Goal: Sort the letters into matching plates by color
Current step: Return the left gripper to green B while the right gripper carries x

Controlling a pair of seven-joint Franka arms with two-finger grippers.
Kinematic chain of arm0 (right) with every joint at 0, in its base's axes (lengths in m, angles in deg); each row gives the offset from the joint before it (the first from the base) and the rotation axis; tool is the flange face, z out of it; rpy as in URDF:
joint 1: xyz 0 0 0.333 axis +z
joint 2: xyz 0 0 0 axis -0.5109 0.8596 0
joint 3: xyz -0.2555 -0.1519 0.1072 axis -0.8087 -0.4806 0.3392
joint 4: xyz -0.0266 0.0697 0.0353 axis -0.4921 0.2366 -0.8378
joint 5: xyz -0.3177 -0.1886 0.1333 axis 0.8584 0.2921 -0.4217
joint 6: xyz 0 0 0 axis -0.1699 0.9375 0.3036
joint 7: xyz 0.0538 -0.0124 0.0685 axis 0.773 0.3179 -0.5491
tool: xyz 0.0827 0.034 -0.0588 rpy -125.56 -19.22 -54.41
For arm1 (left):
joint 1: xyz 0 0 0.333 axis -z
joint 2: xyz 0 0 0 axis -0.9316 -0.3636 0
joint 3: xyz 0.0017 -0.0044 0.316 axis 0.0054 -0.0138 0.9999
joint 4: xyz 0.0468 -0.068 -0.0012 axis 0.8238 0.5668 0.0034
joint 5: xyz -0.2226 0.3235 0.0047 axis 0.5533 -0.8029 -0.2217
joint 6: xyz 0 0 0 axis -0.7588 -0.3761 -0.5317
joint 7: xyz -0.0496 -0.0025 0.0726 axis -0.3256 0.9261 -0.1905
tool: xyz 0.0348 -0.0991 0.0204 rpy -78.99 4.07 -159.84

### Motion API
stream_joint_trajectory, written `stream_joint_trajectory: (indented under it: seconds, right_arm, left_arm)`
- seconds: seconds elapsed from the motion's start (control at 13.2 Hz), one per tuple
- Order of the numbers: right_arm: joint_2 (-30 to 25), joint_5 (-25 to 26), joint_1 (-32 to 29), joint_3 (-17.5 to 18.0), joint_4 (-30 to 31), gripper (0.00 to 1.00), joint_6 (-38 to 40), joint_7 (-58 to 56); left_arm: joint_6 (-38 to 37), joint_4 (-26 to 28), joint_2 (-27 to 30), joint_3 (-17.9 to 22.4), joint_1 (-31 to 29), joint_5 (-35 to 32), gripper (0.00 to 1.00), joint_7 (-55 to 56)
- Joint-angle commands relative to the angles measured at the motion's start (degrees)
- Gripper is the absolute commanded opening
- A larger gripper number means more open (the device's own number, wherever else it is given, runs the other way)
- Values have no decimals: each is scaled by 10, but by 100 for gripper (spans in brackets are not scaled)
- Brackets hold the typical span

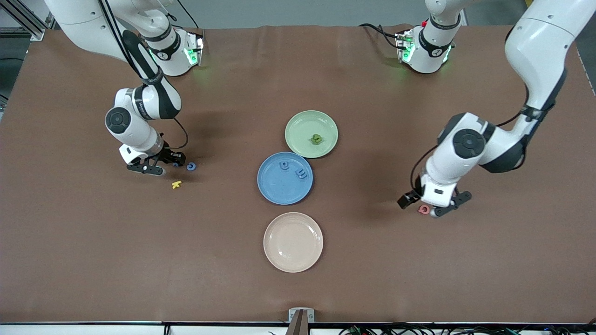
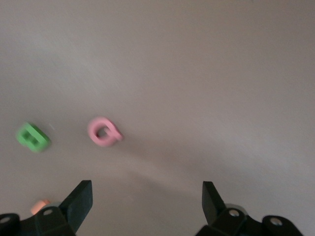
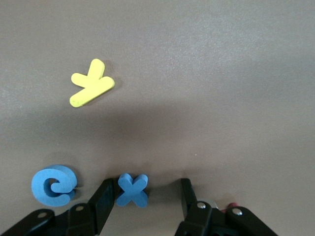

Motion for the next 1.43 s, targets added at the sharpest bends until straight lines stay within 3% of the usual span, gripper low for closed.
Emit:
stream_joint_trajectory:
  seconds: [0.0, 0.3, 0.45, 0.75, 1.36]
  right_arm:
    - [0, 1, 5, 3, 7, 51, -6, 9]
    - [0, 1, 5, 3, 7, 16, -5, 10]
    - [-1, 1, 5, 3, 6, 5, -2, 10]
    - [-5, 1, 4, 3, 1, 2, 10, 10]
    - [-16, 1, 4, 3, -72, 1, 121, 15]
  left_arm:
    - [-6, -14, 0, -2, -25, -9, 98, -56]
    - [-6, -24, -1, 27, -38, -10, 98, -124]
    - [-6, -26, -1, 38, -38, -10, 98, -133]
    - [-6, -25, 2, 46, -44, -10, 98, -163]
    - [-6, -24, 3, 46, -67, -10, 98, -214]
